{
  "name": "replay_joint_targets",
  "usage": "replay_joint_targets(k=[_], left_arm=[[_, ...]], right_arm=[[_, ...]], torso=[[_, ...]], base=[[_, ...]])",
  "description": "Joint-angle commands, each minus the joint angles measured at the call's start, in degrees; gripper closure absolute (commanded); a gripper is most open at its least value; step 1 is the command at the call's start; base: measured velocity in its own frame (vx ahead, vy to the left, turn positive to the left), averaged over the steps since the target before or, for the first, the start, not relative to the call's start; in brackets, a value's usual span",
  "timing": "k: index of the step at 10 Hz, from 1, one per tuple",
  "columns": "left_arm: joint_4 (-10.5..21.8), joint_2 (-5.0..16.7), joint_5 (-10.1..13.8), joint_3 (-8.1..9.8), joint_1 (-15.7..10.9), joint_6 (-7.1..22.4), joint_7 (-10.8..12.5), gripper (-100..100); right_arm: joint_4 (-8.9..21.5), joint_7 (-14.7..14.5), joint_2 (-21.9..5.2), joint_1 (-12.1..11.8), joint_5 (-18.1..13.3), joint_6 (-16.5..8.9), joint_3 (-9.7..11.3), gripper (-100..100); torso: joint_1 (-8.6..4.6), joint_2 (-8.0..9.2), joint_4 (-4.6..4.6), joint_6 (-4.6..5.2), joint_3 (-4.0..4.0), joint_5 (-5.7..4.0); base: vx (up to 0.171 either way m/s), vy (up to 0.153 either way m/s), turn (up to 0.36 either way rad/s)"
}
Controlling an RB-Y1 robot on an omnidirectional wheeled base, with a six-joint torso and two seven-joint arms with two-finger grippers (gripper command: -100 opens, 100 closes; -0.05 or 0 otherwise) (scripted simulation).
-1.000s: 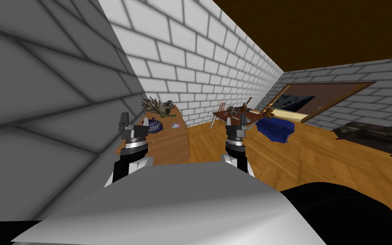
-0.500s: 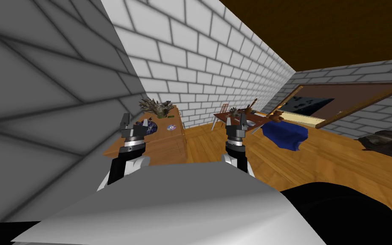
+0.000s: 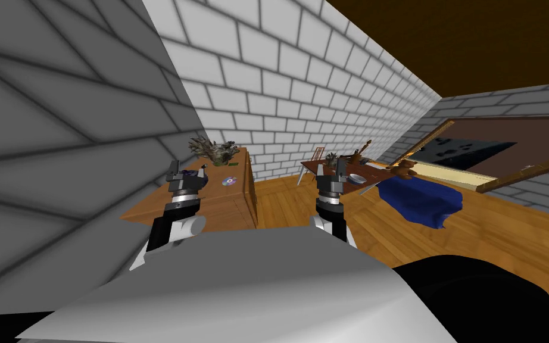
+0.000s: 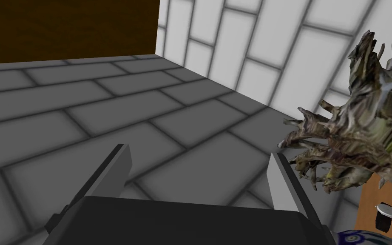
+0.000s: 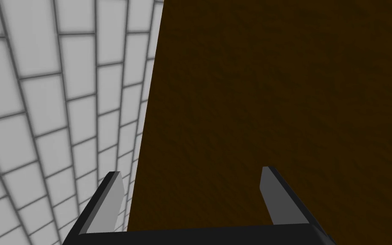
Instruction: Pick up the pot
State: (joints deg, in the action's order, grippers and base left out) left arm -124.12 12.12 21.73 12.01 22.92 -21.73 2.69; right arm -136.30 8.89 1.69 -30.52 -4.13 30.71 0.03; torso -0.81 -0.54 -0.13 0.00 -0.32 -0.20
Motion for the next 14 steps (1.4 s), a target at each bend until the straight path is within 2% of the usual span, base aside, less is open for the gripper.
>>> replay_joint_targets(k=[1, 4, 8, 12, 14], left_arm=[[0.9, 0.2, 2.9, 1.34, -0.4, 1.6, 0.3, -100], [3.7, 0.4, 8.2, 3.24, -1.6, 4.1, 1.1, -100], [6.7, 0.4, 14.1, 4.68, -2.8, 7.1, 3.2, -100], [8.6, 0.0, 18.5, 4.70, -3.6, 9.2, 6.1, -100], [9.5, -0.8, 20.8, 4.07, -3.9, 10.4, 8.6, -100]], right_arm=[[0.0, 0.0, 0.0, 0.0, 0.0, 0.0, 0.0, 0], [0.0, 0.0, 0.0, 0.0, 0.0, 0.0, 0.0, 0], [0.0, 0.0, 0.0, 0.0, 0.0, 0.0, 0.0, 0], [0.0, 0.0, 0.0, 0.0, 0.0, 0.0, 0.0, 0], [0.0, 0.0, 0.0, 0.0, 0.0, 0.0, 0.0, 0]], torso=[[0.00, 0.00, 0.00, 0.00, 0.00, 0.00], [0.09, 0.13, 0.03, 0.01, 0.08, 0.02], [0.42, 0.14, 0.03, 0.01, 0.08, 0.09], [0.73, 0.33, 0.07, 0.01, 0.18, 0.16], [0.91, 0.35, 0.07, 0.01, 0.20, 0.20]], base=[[0.097, -0.232, 0.163], [0.072, -0.203, 0.146], [0.063, -0.132, 0.135], [0.011, -0.057, 0.098], [-0.005, 0.011, 0.106]])
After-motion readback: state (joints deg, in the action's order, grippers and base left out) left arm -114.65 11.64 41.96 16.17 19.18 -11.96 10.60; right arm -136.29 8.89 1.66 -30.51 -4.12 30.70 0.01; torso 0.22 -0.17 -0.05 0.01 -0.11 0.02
